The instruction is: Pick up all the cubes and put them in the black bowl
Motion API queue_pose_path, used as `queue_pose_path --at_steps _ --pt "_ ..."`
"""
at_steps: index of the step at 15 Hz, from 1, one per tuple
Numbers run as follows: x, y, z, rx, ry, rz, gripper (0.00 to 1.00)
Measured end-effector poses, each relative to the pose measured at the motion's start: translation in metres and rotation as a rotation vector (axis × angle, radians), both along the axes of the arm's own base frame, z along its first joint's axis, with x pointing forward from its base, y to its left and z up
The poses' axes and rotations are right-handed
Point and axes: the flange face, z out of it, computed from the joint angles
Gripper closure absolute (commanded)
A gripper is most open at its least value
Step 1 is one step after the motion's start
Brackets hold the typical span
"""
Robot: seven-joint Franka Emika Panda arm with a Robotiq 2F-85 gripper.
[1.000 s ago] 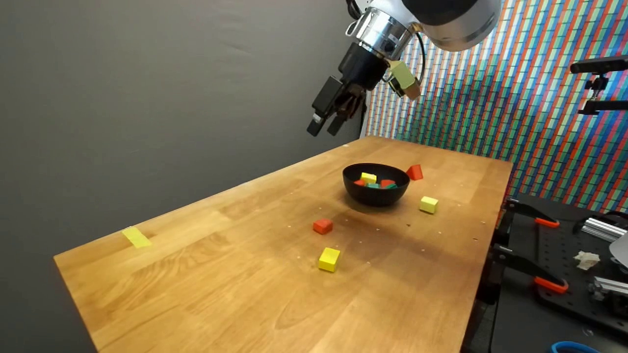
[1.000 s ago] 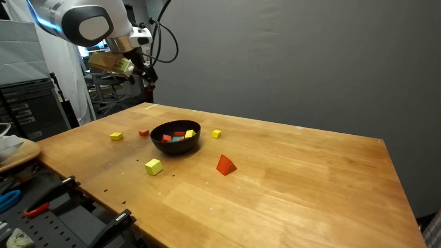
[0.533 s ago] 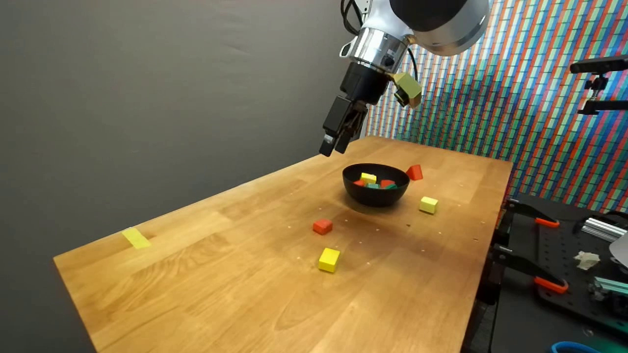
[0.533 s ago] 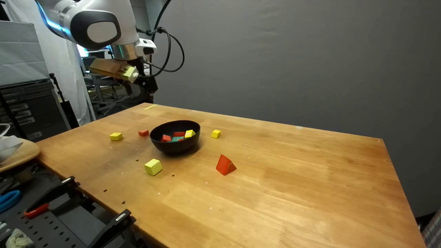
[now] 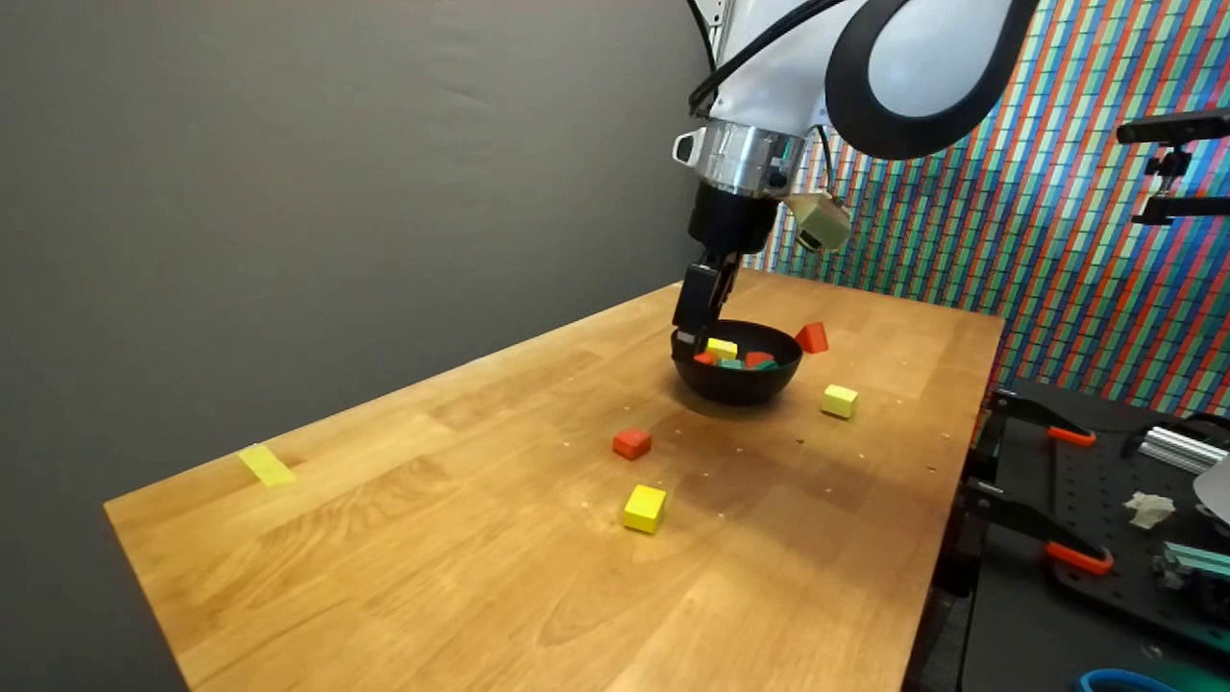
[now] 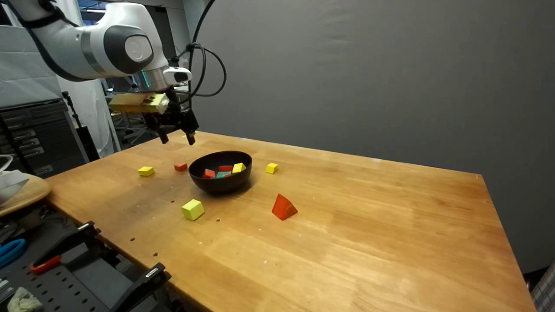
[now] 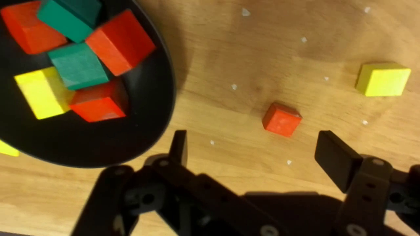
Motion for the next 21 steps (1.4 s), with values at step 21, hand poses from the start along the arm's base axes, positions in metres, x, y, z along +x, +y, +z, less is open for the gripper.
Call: queue_pose_path --at_steps 21 --pt "0.028 0.035 -0.057 -0.095 0.125 -0.016 0.0"
